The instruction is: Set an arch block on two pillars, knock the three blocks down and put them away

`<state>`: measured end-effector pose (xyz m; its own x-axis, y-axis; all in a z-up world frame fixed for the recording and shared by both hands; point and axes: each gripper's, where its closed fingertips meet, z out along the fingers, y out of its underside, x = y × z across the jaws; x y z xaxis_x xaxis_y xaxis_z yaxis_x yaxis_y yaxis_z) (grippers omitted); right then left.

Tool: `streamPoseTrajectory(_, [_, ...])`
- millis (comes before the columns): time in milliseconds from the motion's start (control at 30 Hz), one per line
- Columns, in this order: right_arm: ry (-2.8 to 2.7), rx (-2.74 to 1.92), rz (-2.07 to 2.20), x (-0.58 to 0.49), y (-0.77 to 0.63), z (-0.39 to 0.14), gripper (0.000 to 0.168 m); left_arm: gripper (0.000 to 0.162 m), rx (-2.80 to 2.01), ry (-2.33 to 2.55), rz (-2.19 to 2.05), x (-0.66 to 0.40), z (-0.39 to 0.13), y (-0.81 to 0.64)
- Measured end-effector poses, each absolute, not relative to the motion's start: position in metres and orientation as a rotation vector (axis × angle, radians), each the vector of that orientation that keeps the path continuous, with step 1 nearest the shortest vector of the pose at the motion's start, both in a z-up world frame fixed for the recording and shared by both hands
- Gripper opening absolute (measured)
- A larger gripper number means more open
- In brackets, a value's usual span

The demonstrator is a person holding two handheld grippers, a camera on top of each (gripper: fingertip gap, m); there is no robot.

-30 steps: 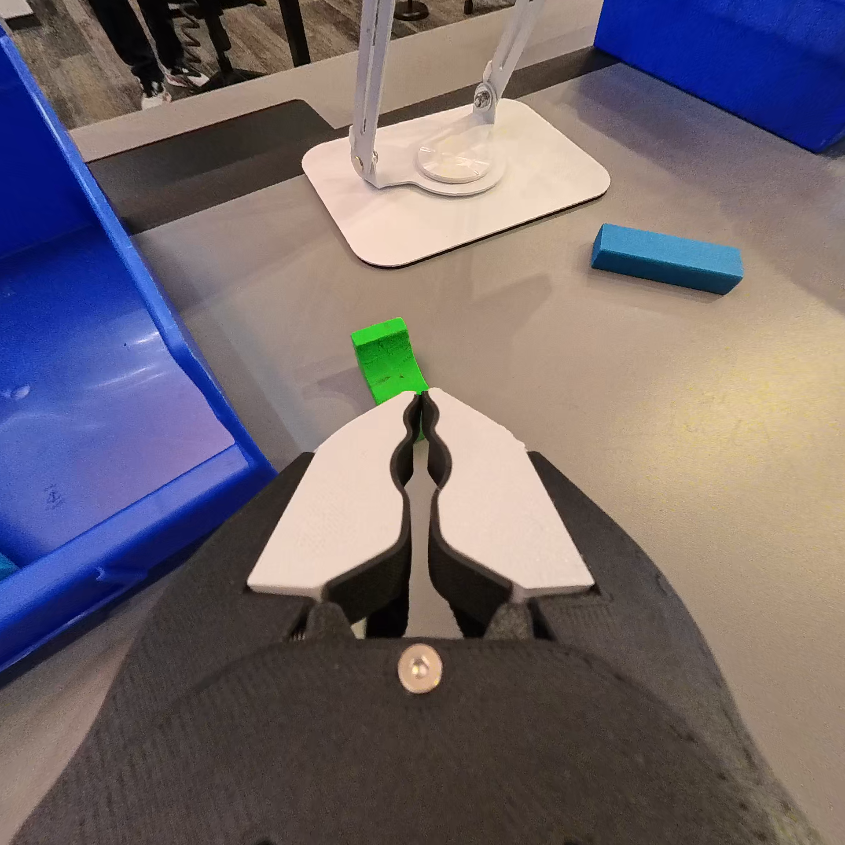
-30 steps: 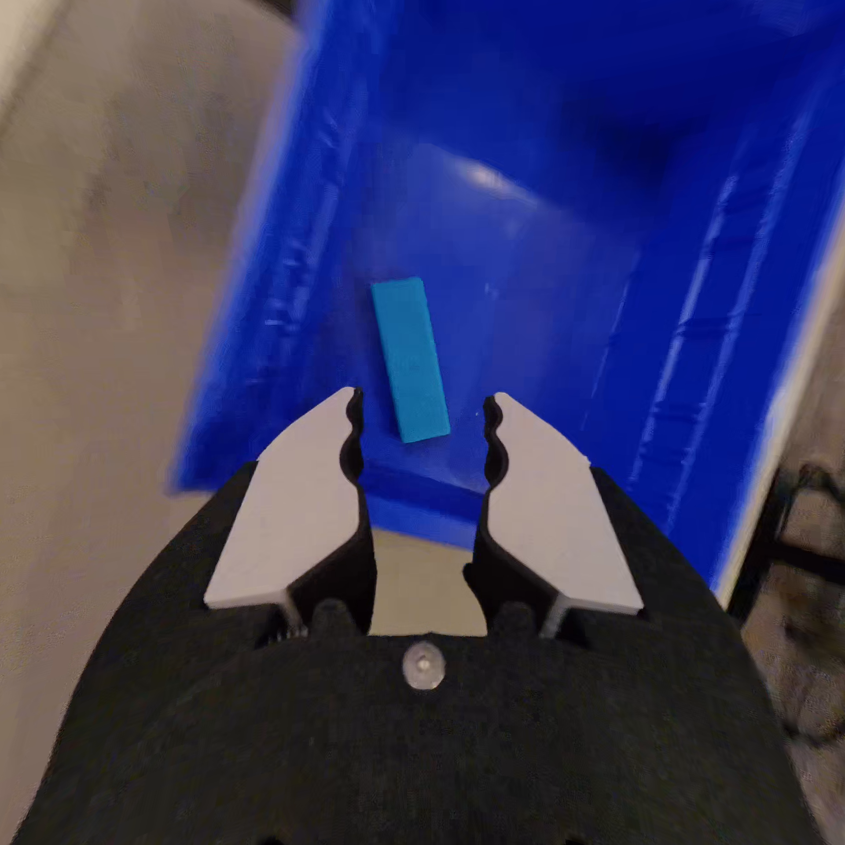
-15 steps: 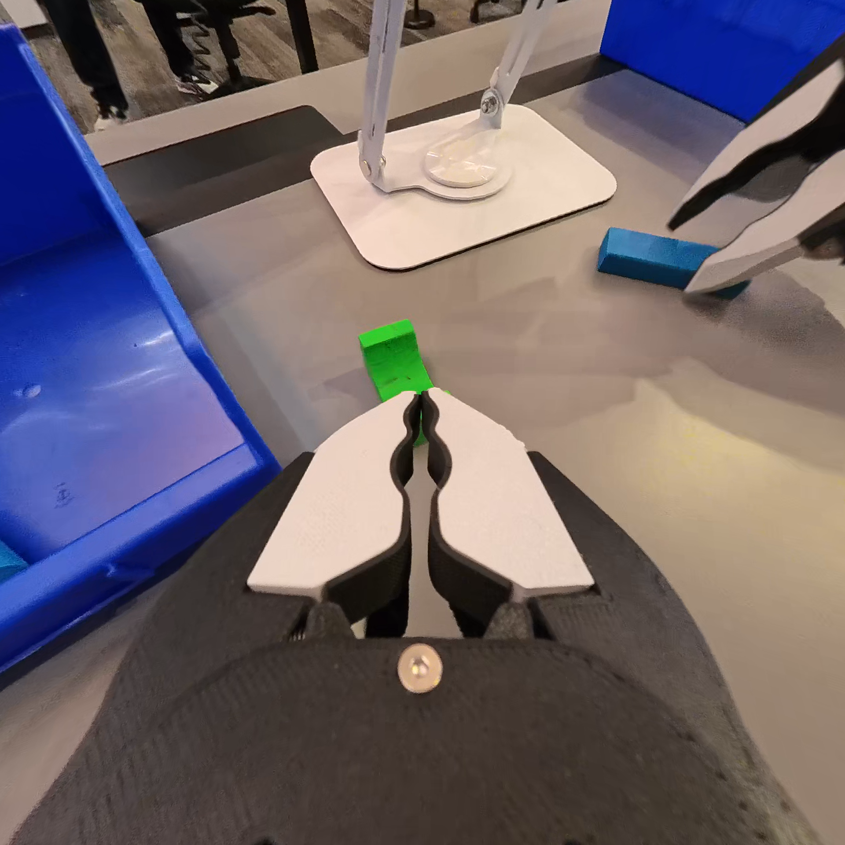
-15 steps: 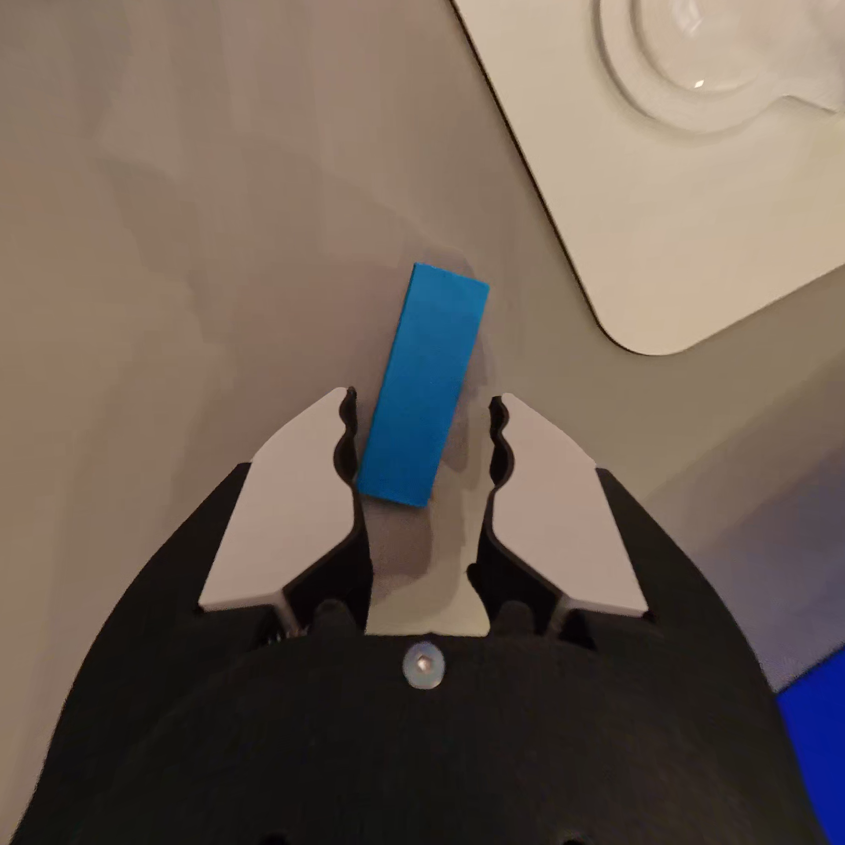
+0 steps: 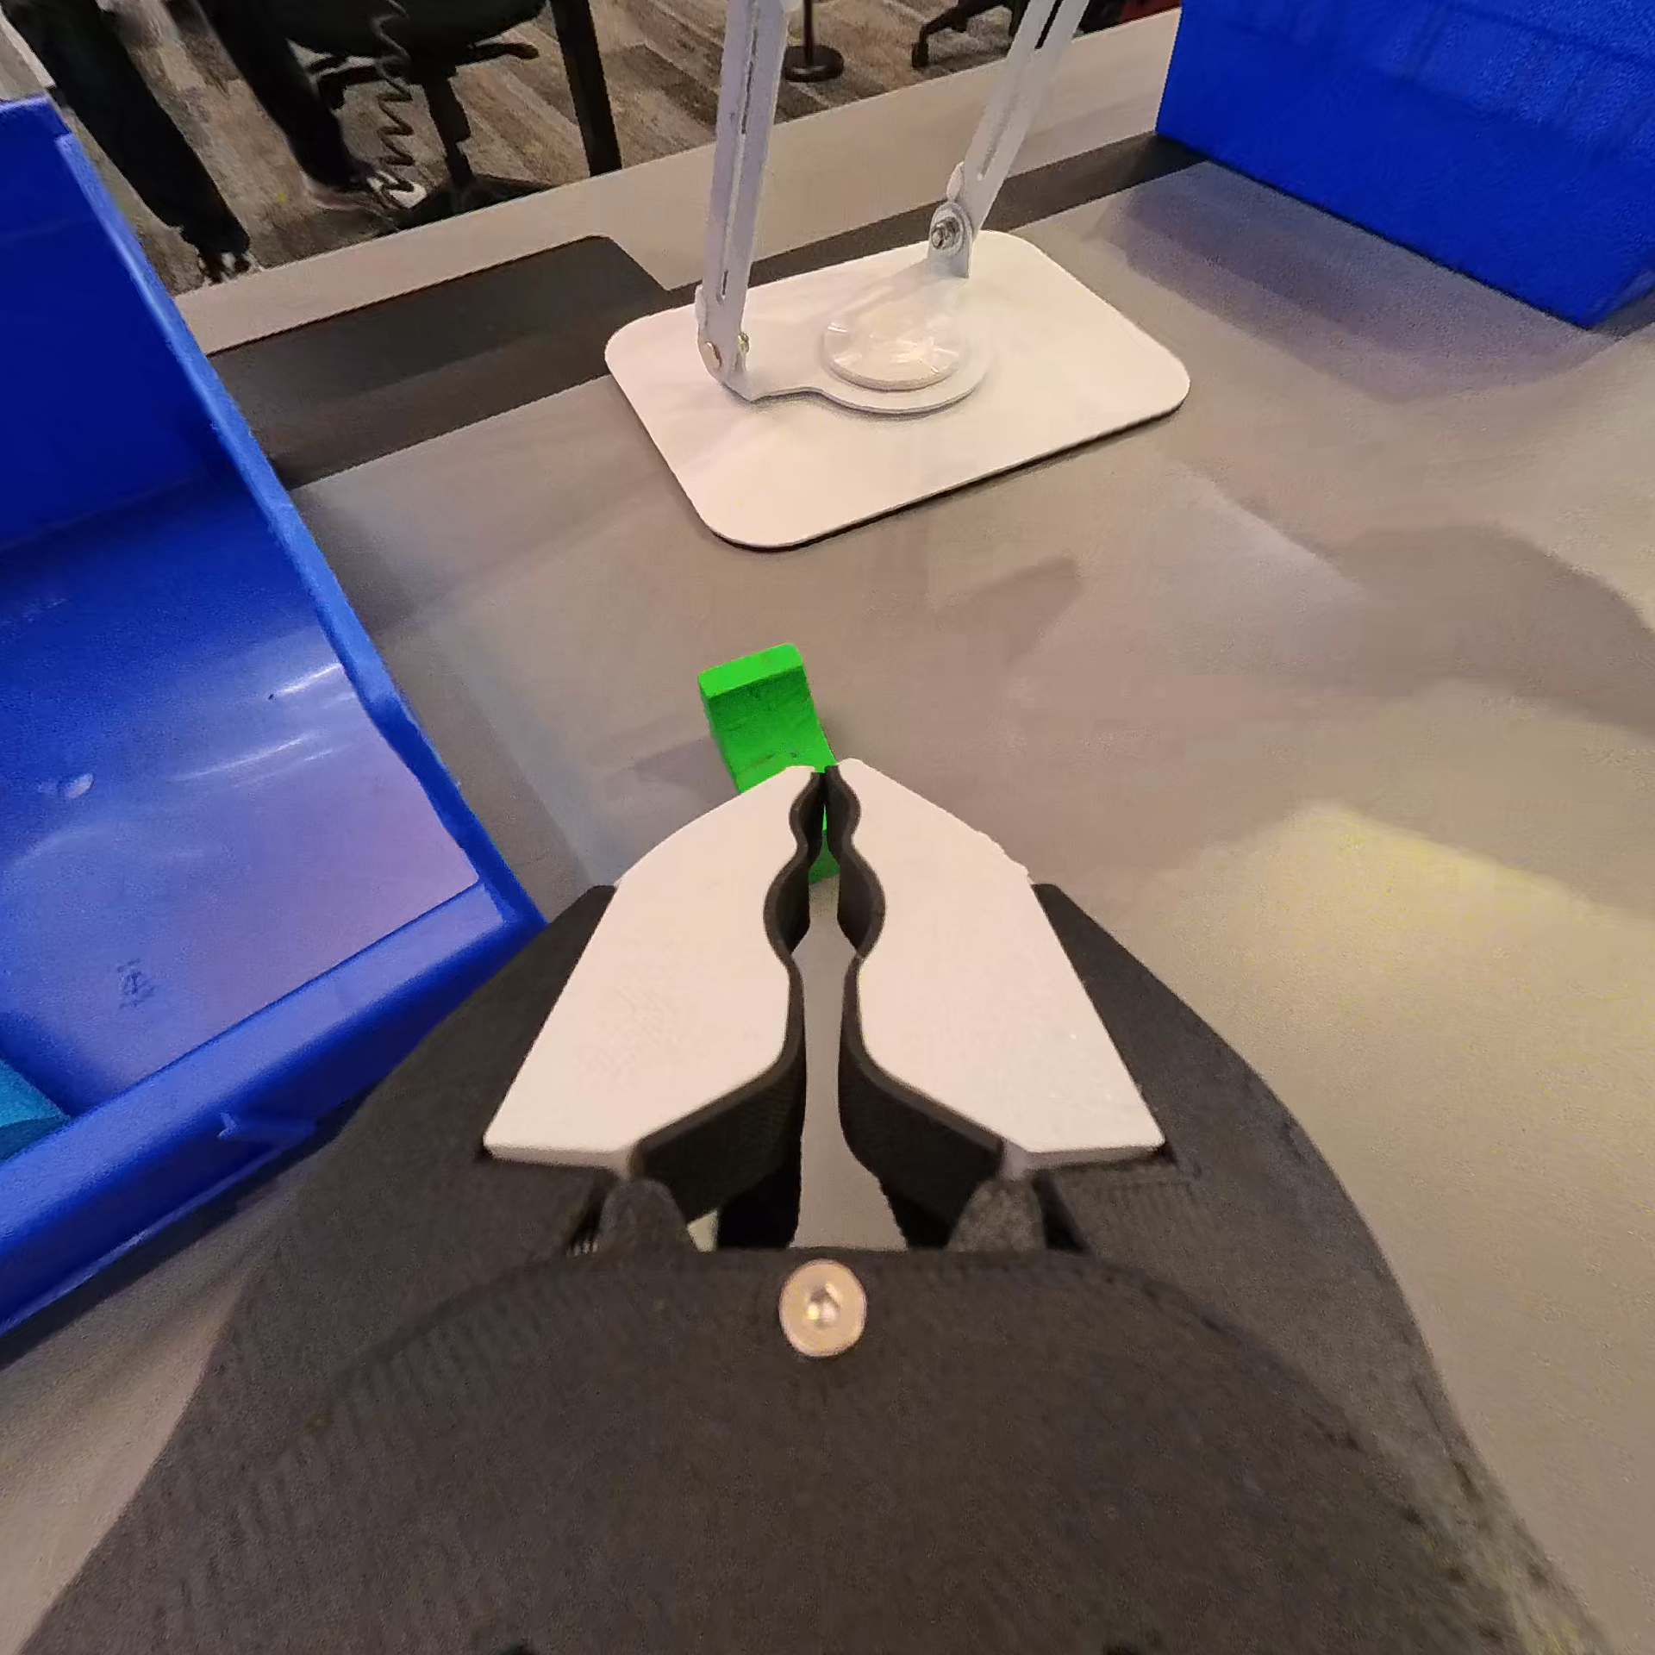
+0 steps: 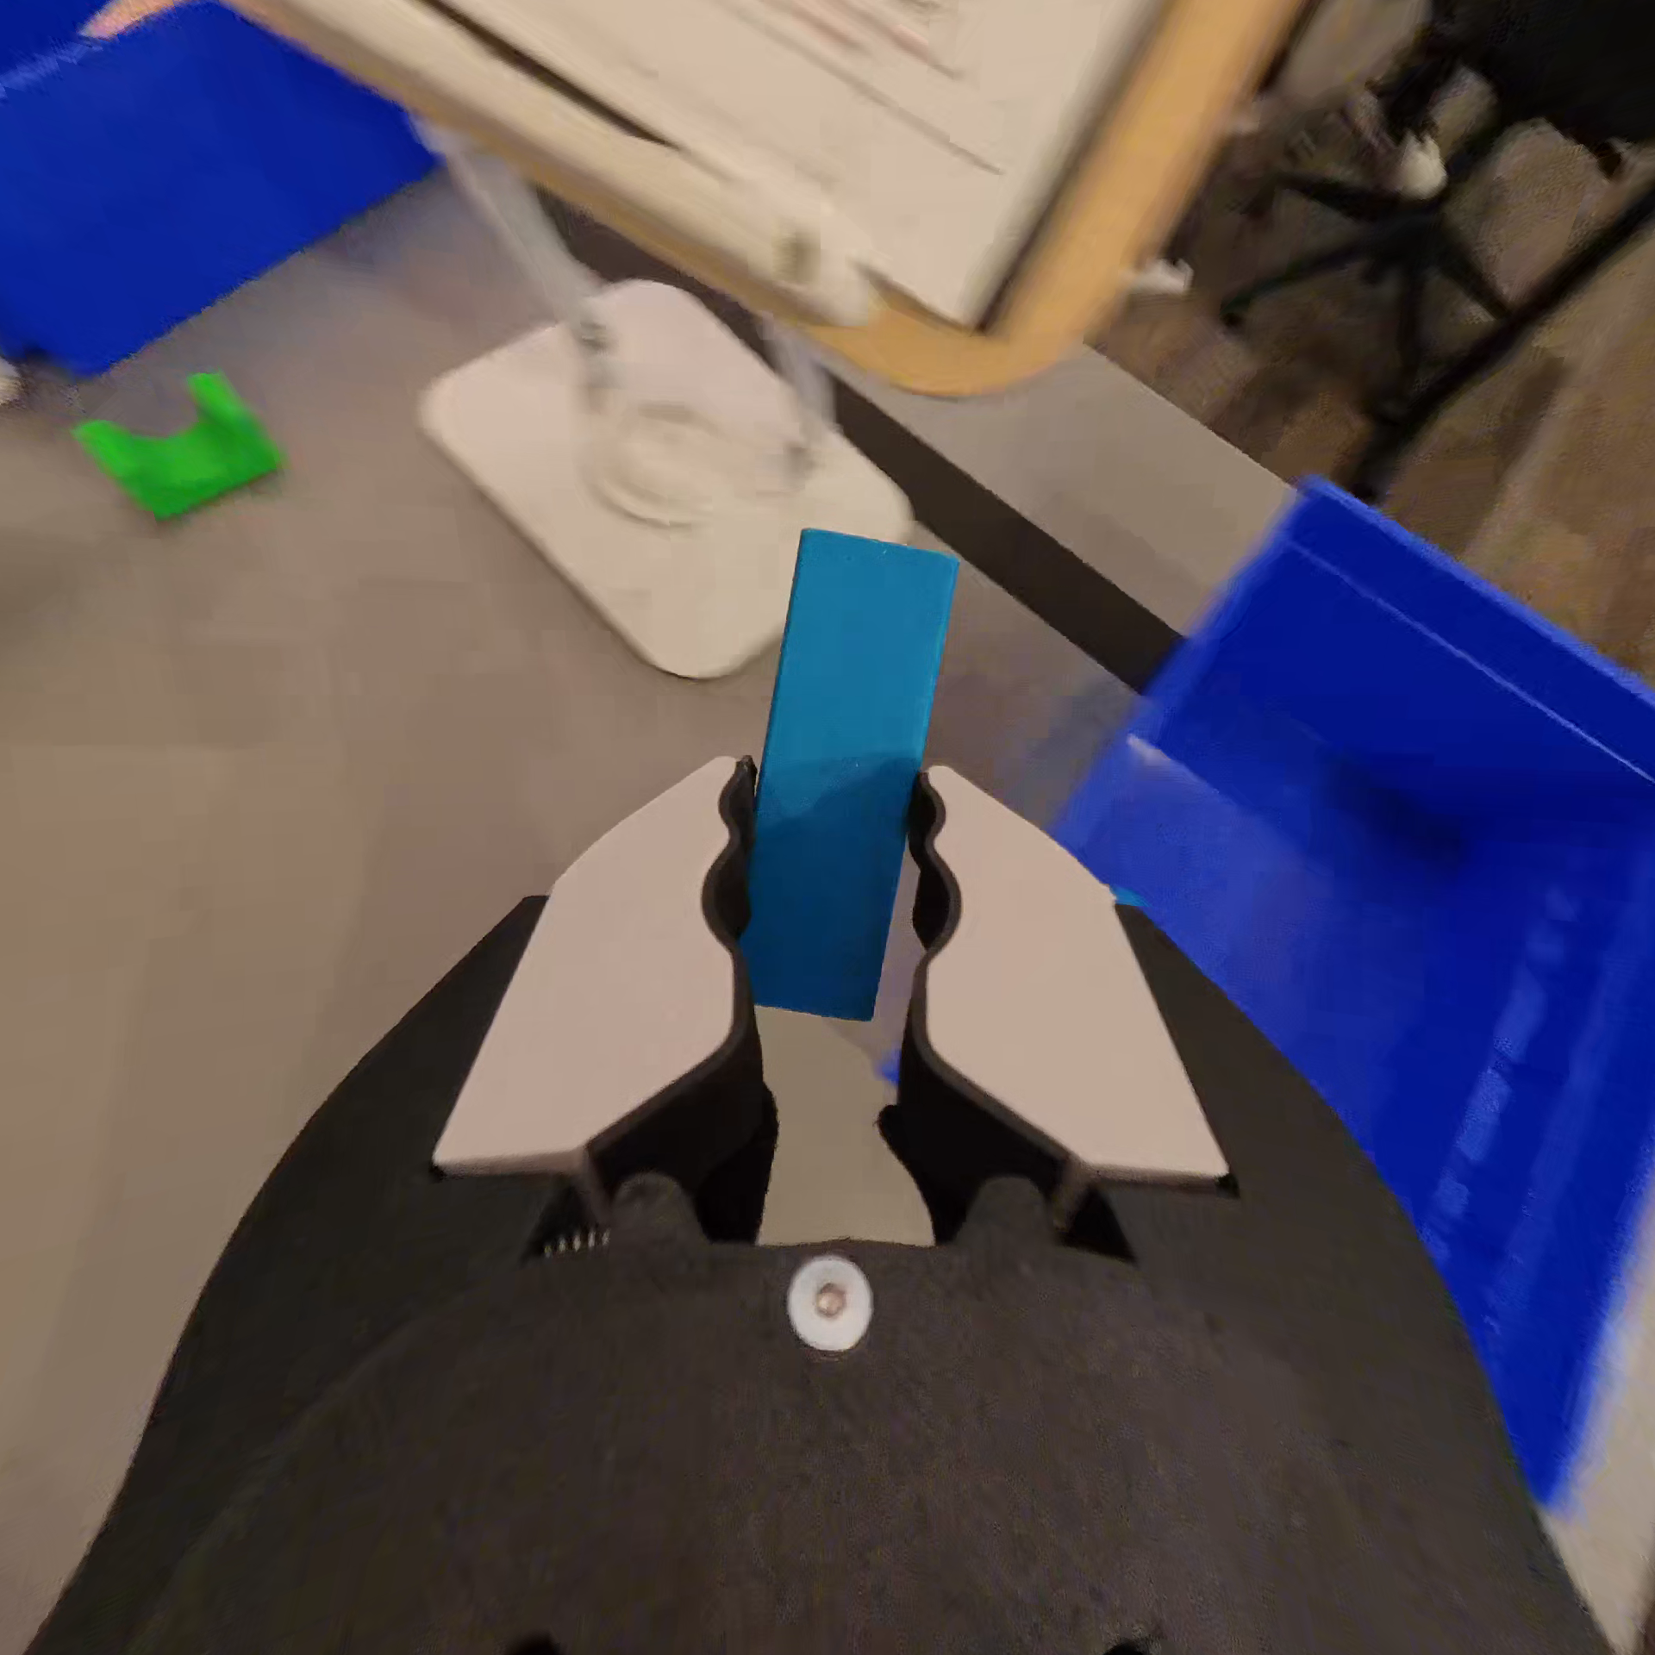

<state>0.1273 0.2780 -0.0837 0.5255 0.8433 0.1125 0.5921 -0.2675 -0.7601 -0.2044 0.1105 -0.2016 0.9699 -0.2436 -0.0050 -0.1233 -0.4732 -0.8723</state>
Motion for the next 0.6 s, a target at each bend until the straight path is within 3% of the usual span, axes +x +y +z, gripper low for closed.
streamPoseTrajectory(100, [-1.030,-2.121,0.320,0.192,0.337,-0.099,0.034,0.000,-2.077,0.271,-0.140,-0.202,-0.204,0.111])
streamPoseTrajectory(333, [-1.023,-2.431,0.150,0.253,0.397,-0.210,0.034,0.000,-2.091,0.258,-0.144,-0.205,-0.210,0.113])
streamPoseTrajectory(600, [-1.063,-2.544,0.105,0.258,0.407,-0.251,0.034,0.000,-2.109,0.253,-0.147,-0.206,-0.216,0.114])
